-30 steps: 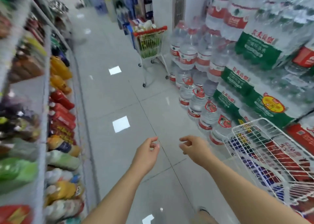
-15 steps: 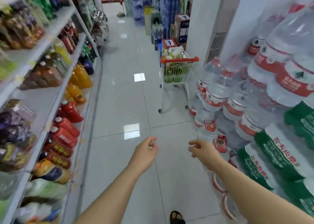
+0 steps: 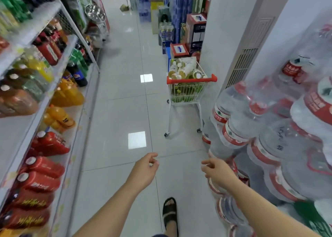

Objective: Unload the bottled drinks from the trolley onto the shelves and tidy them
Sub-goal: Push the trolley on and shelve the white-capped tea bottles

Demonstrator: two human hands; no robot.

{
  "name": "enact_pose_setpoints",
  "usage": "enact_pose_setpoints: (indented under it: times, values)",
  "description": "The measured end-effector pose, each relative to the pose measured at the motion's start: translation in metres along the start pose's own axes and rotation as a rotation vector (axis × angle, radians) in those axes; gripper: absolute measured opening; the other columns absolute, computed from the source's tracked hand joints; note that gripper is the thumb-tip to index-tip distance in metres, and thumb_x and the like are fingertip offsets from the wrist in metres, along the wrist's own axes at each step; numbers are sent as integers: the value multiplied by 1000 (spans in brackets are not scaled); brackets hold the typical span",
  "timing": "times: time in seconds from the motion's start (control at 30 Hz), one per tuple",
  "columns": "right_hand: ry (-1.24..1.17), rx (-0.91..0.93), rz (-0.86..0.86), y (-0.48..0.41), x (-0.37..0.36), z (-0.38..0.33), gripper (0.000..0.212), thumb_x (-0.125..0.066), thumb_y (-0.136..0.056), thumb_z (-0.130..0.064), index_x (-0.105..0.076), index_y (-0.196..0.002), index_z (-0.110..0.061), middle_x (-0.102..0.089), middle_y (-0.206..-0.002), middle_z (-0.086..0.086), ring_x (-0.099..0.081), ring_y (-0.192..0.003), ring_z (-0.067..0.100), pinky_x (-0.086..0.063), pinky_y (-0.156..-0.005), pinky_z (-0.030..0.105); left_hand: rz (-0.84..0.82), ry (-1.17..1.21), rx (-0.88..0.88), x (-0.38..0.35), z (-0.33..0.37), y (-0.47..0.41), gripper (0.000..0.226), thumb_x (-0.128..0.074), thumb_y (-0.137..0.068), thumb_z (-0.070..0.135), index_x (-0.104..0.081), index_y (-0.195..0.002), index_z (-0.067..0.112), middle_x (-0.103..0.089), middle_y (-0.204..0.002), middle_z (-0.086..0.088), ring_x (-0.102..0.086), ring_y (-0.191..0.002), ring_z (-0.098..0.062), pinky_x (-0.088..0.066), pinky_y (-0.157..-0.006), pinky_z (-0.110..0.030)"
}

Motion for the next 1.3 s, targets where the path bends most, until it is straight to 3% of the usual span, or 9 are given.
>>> enact_pose_setpoints:
  times: [0.27,0.33,0.53,0.67,0.87,0.97,1.03,1.17,1.3]
  values:
    - [15,45,114,-126,77,-76,29,-56,-91,-25,-60,-118,-16,-66,-96,0,-64,-78,11,-48,-67,22,-1,-21,-161,39,134,-167,31,-46,-97,21,-52,-126,19,-56,-101,9,-53,-77,-3,-39,-56,-12]
    - [16,7,100,-151,85,-75,29,-56,-91,-24,-59,-118,-15,-66,-97,1,-64,-80,12,-51,-73,25,-15,-19,-172,39,152,-201,32,-45,-97,21,-50,-129,20,-55,-104,9,-52,-77,-3,-38,-53,-12]
    - [20,-67,13,-252,114,-83,31,-57,-90,-17,-59,-119,-9,-65,-101,7,-64,-84,16,-52,-83,31,-27,-16,-103,28,164,-301,34,-44,-97,21,-49,-130,20,-56,-113,4,-53,-79,-5,-37,-53,-9]
    - [58,-19,8,-342,166,-129,27,-57,-90,-17,-60,-115,-8,-65,-101,6,-63,-86,20,-51,-73,25,-15,-13,10,22,171,-366,33,-43,-98,21,-49,-130,19,-56,-113,4,-56,-79,-5,-38,-52,-9]
    - [157,31,19,-459,229,-195,28,-56,-90,-21,-62,-115,-12,-63,-99,4,-62,-98,24,-47,-92,33,32,-191,90,18,182,-460,36,-46,-97,23,-48,-133,21,-57,-122,0,-56,-103,-14,-49,-87,-29]
    - [253,22,-23,-499,235,-205,28,-53,-91,-22,-61,-117,-12,-61,-99,3,-59,-104,25,-43,-87,29,36,-346,48,14,186,-492,38,-47,-96,24,-45,-134,22,-52,-130,-1,-52,-114,-17,-46,-94,-32]
    - [313,7,-57,-518,232,-203,31,-54,-91,-26,-59,-120,-14,-61,-112,4,-55,-109,22,-36,-84,23,35,-481,-8,9,186,-512,40,-47,-96,26,-44,-136,24,-48,-136,0,-48,-121,-19,-43,-99,-34]
    - [418,-6,-97,-545,221,-189,42,-51,-92,-40,-51,-126,-15,-55,-121,6,-52,-114,25,-37,-90,31,-44,-660,-98,-9,177,-551,44,-46,-96,26,-39,-139,24,-43,-142,4,-40,-130,-19,-31,-111,-38]
    - [523,138,-105,-560,207,-177,38,-39,-90,-47,-60,-90,-15,-58,-93,6,-53,-90,26,-41,-77,36,-152,-725,-94,-28,161,-577,44,-43,-97,32,-35,-140,26,-42,-142,5,-33,-135,-19,-20,-113,-46]
Point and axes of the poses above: each hand's wrist, its own y-axis away from the middle knuckle, its own x-axis out of the back of the hand, z = x × y, the point moved 5 cm from there along -y, towards the middle knuckle
